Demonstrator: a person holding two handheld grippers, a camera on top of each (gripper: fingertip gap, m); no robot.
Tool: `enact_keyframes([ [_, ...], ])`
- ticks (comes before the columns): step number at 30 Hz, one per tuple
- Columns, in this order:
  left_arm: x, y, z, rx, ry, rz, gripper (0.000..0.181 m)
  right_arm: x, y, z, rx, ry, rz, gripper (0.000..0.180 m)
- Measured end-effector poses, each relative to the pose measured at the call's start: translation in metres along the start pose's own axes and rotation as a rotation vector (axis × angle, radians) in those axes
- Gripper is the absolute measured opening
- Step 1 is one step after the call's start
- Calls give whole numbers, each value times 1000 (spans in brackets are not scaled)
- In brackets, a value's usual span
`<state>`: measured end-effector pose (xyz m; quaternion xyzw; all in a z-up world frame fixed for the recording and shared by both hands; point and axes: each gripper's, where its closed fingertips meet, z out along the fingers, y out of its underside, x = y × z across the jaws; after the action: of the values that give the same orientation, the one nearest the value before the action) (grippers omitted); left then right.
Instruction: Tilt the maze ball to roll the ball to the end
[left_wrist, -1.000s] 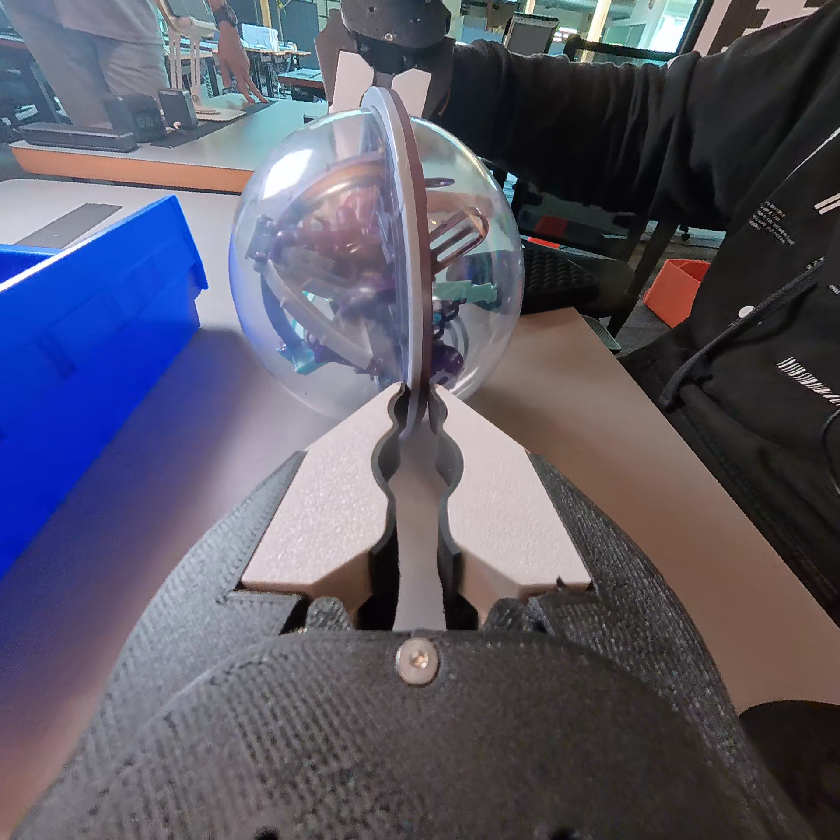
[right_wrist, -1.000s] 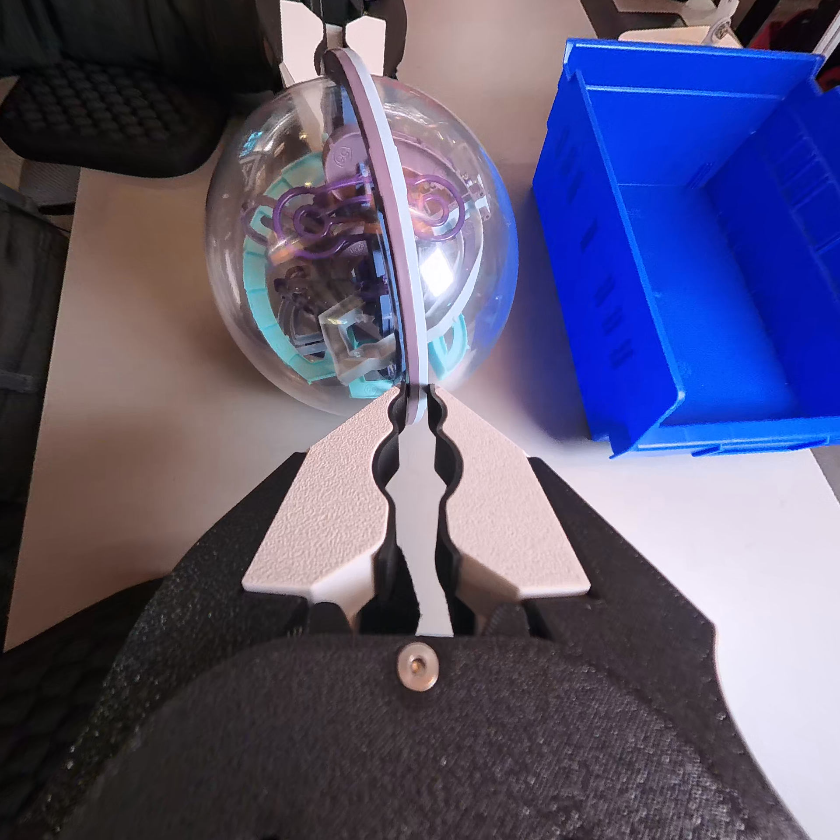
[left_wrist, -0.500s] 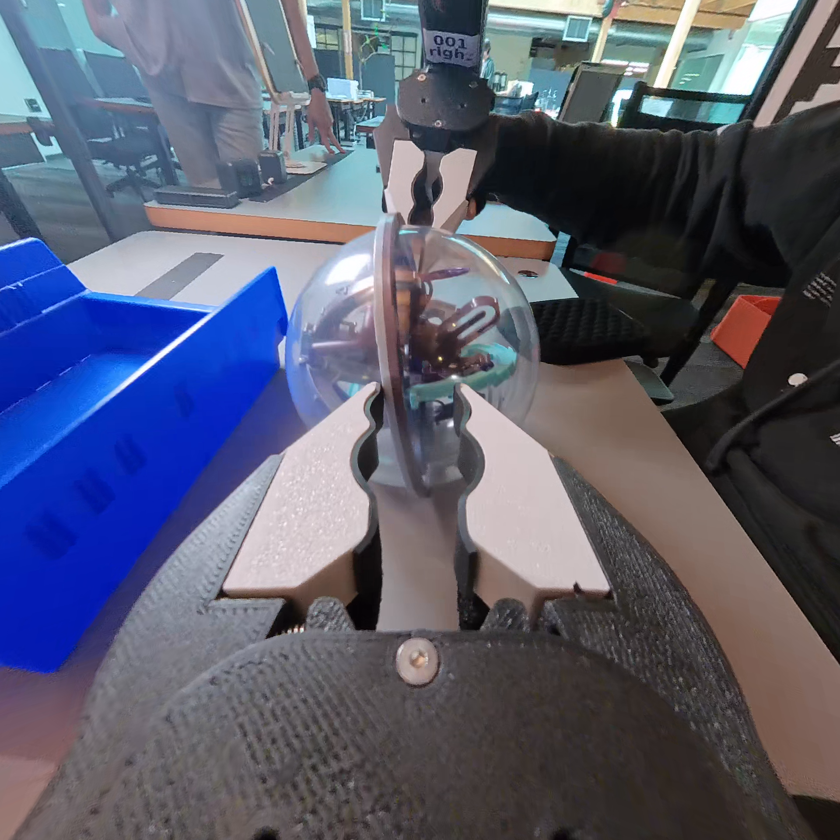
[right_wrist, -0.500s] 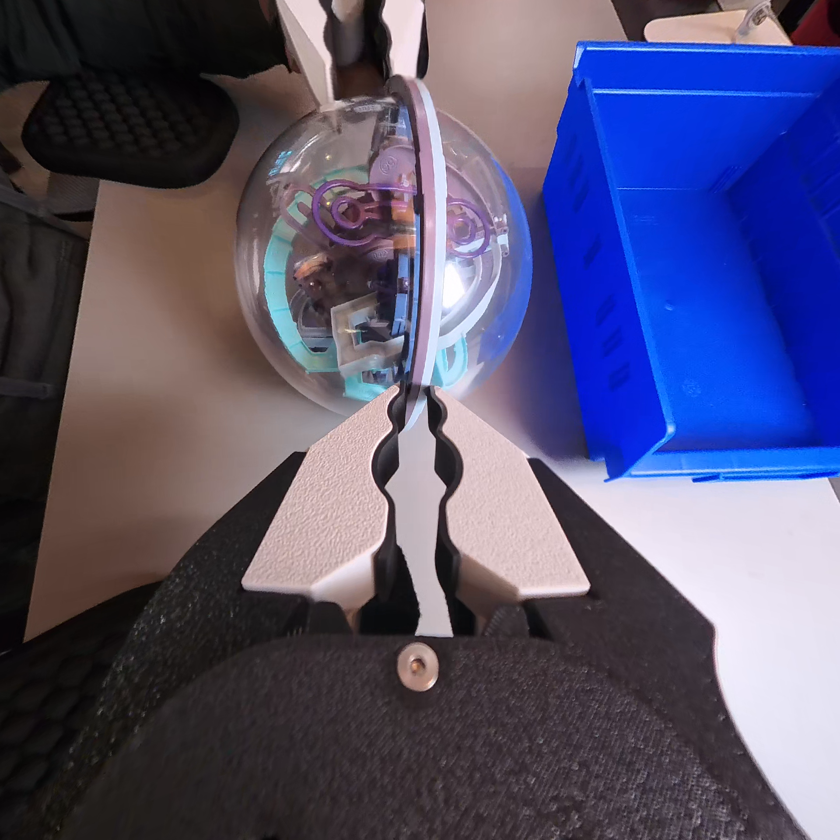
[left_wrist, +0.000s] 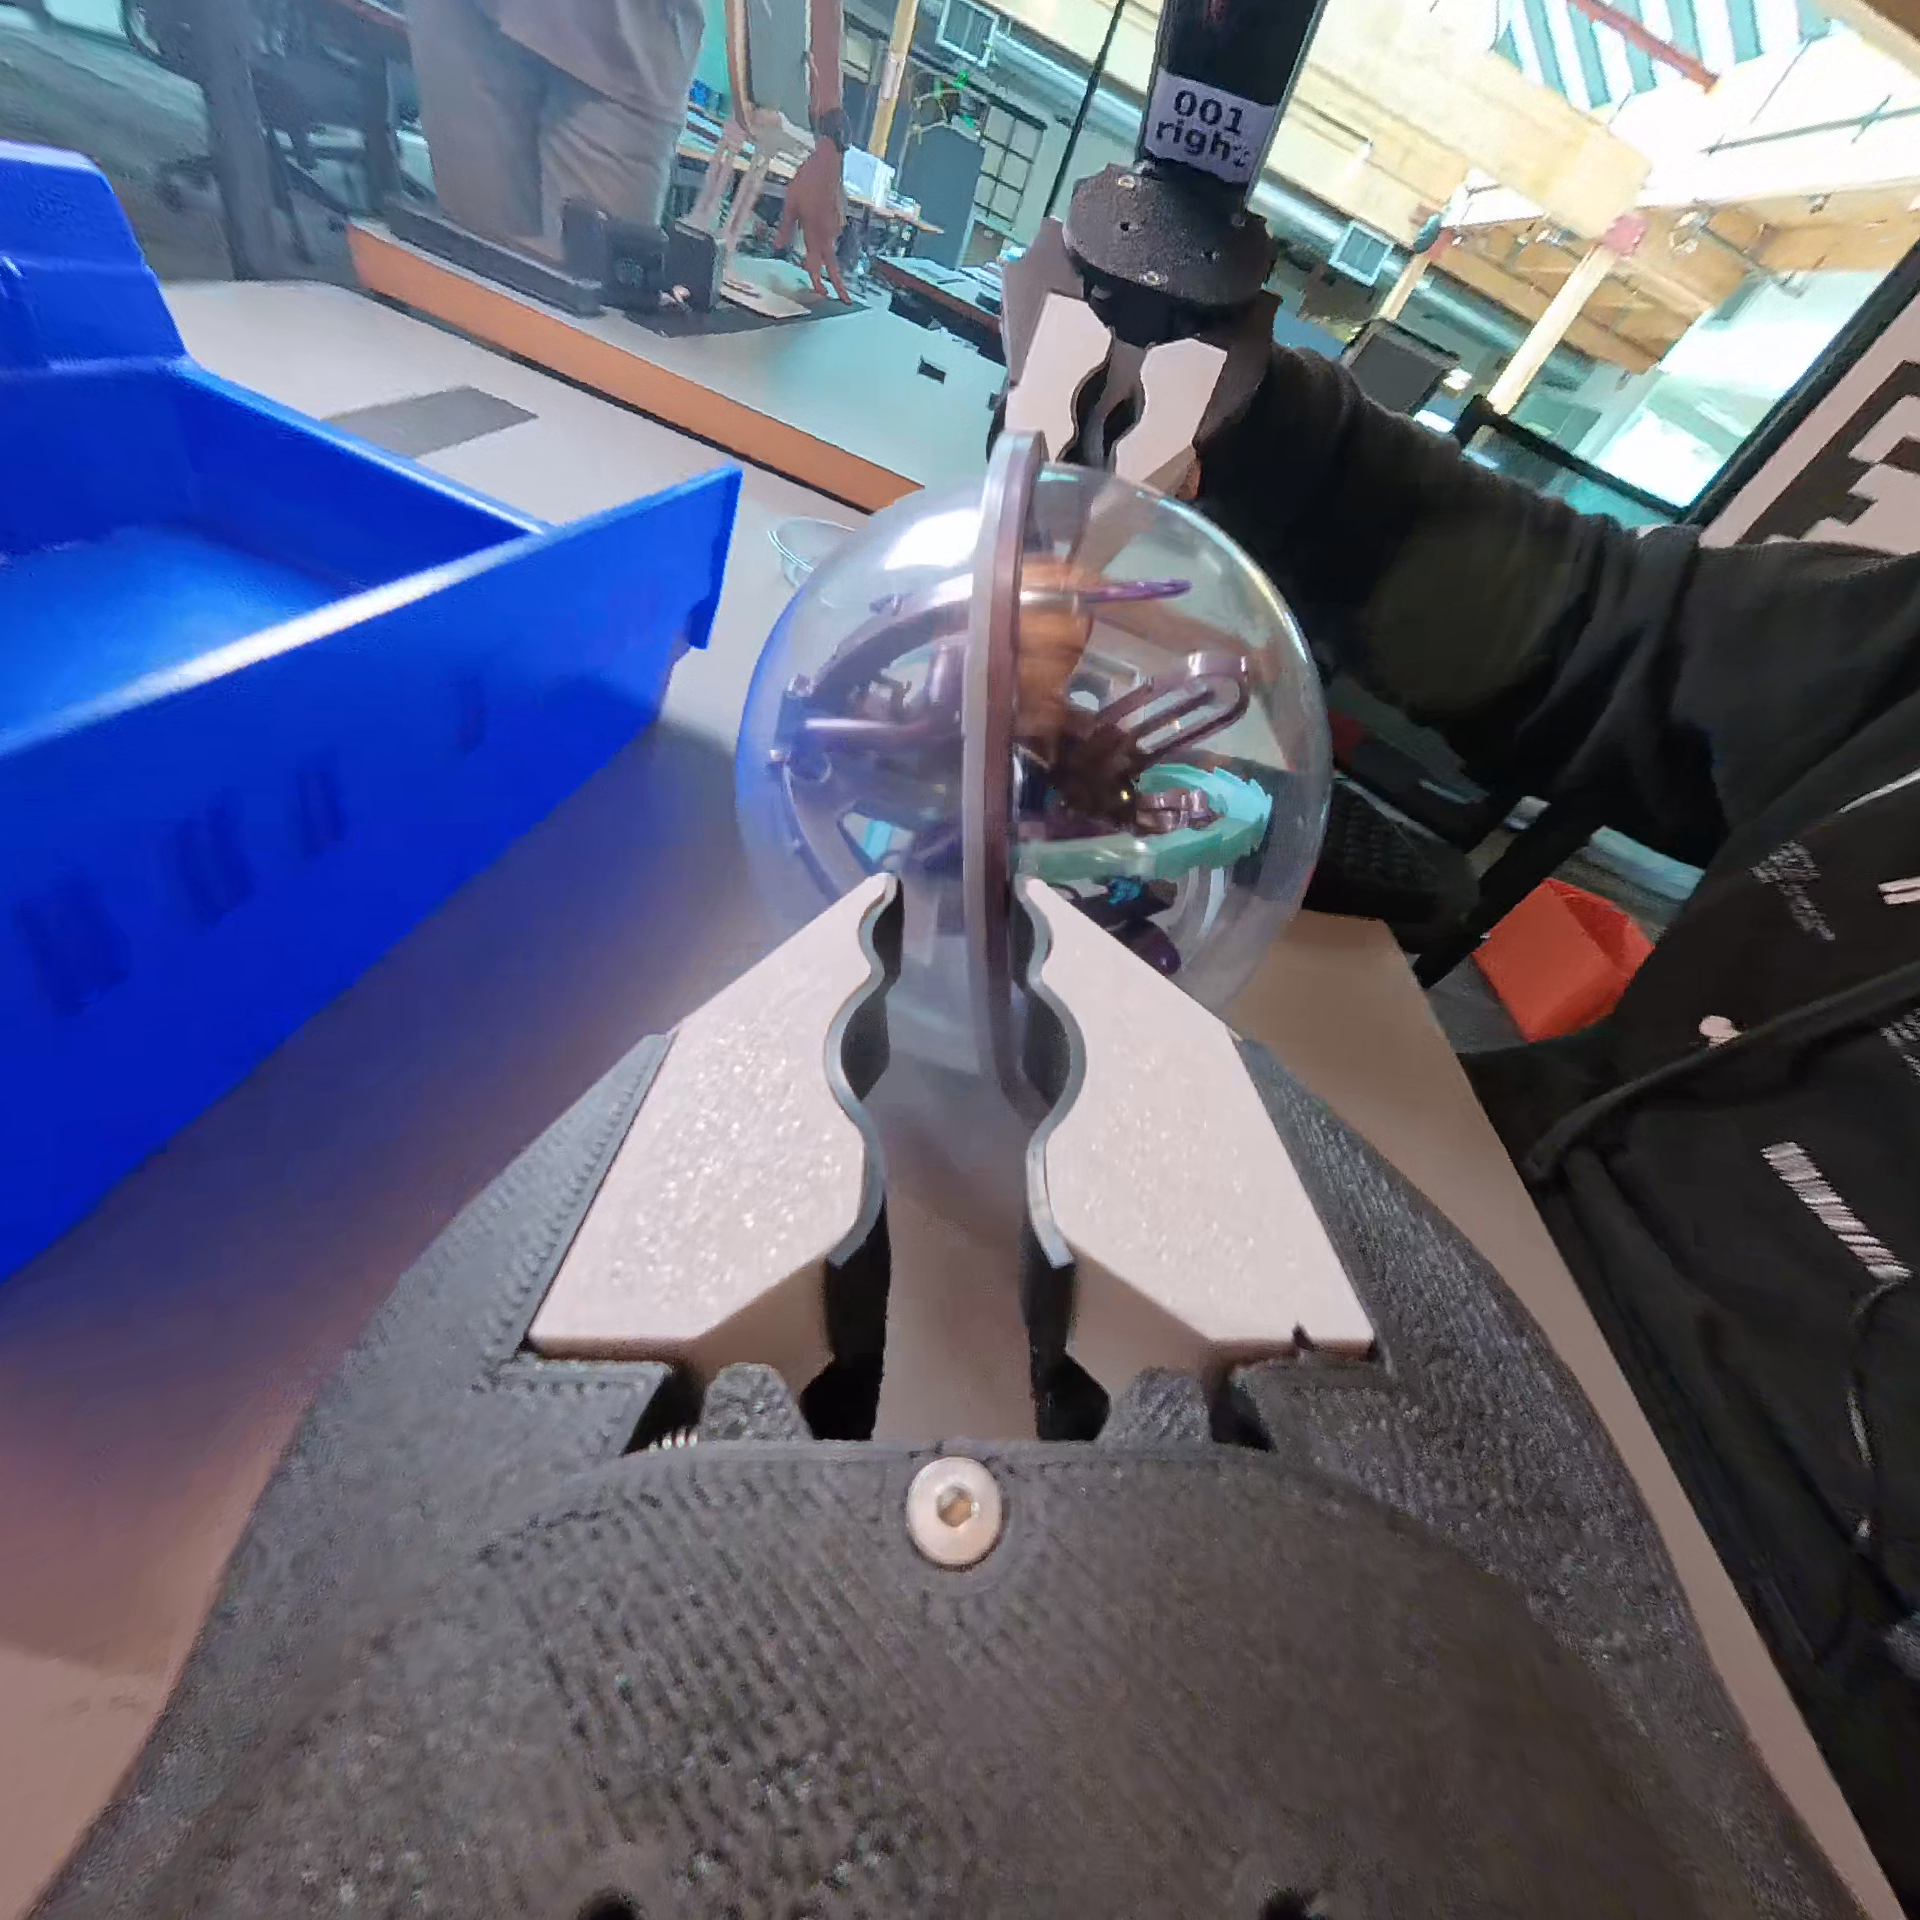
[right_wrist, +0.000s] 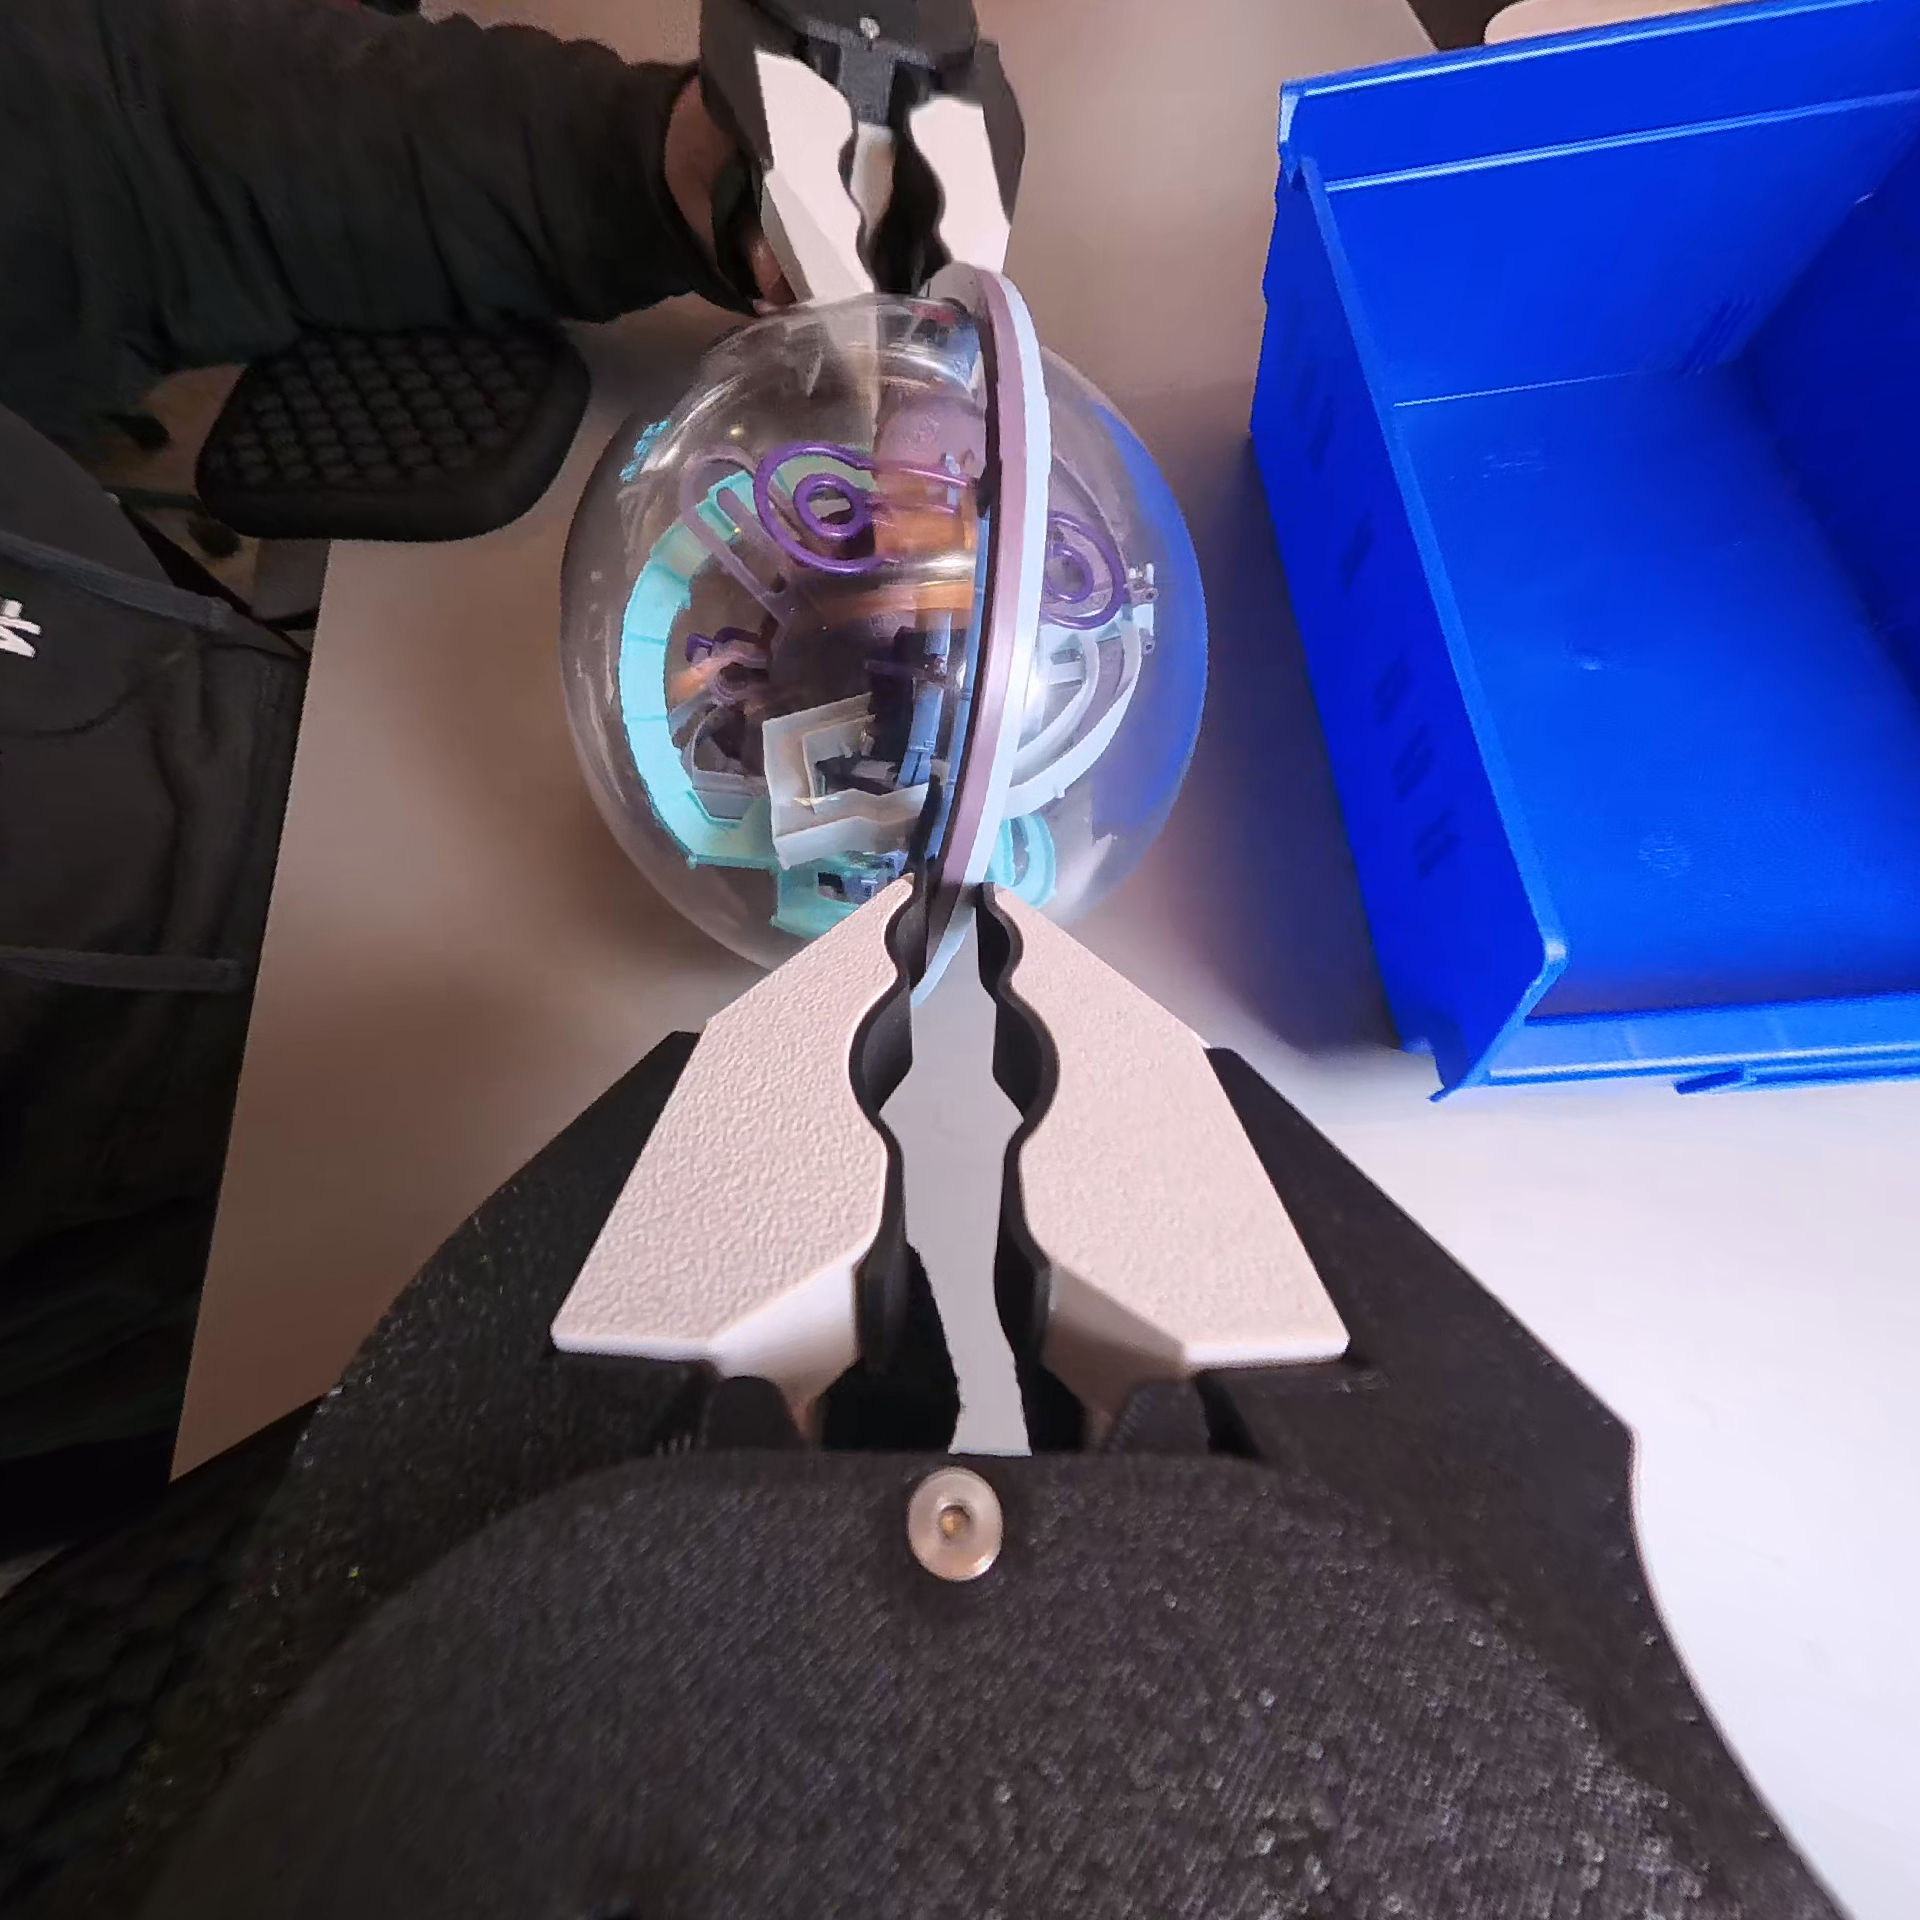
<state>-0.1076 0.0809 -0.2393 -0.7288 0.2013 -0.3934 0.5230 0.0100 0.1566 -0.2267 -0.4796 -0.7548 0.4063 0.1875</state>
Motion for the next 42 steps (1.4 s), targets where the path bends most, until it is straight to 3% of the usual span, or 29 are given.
enact_keyframes([
  [7, 6, 39, 7, -112, 58, -90, 21, 2, 6, -2, 13, -42, 125, 6],
  [13, 10, 58, 19, -231, 51, -96, 13, 6, 5, -3, 19, -64, 276, 6],
  [20, 10, 64, 23, -272, 54, -138, 10, 4, 0, -5, 45, -94, 433, 6],
  [30, 5, 59, 10, -234, 94, -416, 8, -5, 2, 1, 132, -145, 680, 6],
  [33, -2, 50, 3, -179, 74, -379, 12, -8, 4, 4, 148, -147, 705, 6],
  [42, 12, -2, -13, -31, -59, 74, 61, -12, 1, 5, 192, -146, 759, 6],
])
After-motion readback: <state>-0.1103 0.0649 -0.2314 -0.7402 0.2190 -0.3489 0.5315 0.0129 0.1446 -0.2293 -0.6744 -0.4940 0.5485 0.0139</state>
